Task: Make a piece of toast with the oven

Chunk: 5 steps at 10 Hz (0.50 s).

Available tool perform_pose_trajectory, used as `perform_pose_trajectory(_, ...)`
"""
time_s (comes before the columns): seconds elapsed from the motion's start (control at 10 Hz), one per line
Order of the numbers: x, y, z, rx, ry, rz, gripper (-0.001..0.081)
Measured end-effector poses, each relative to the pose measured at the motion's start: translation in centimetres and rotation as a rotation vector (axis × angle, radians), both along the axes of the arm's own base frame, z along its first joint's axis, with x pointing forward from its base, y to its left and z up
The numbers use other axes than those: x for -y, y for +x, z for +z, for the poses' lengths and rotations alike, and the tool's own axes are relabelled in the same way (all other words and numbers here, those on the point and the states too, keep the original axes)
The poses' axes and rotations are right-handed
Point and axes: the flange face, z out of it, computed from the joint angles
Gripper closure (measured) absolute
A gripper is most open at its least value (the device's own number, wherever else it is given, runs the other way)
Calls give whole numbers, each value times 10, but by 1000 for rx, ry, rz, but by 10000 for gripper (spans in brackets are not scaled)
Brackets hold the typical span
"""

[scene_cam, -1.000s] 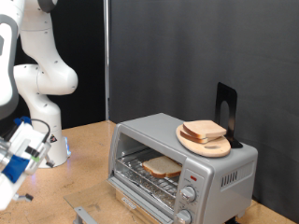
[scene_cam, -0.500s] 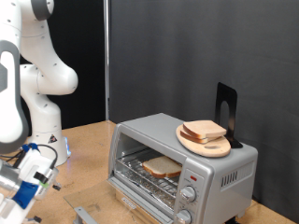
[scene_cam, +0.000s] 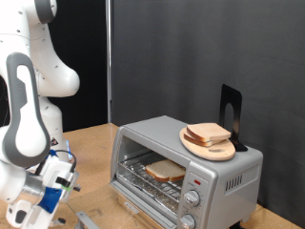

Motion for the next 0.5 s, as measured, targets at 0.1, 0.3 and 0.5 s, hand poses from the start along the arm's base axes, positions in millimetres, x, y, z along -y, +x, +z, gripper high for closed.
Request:
perform_pose_trajectory(0.1, -8, -2, 4, -3, 31, 18, -2)
perform_pose_trajectory(0.3, -17, -6, 20, 1, 78, 38, -2)
perform_pose_trajectory(0.5, -21, -9, 42, 13, 132, 45, -2)
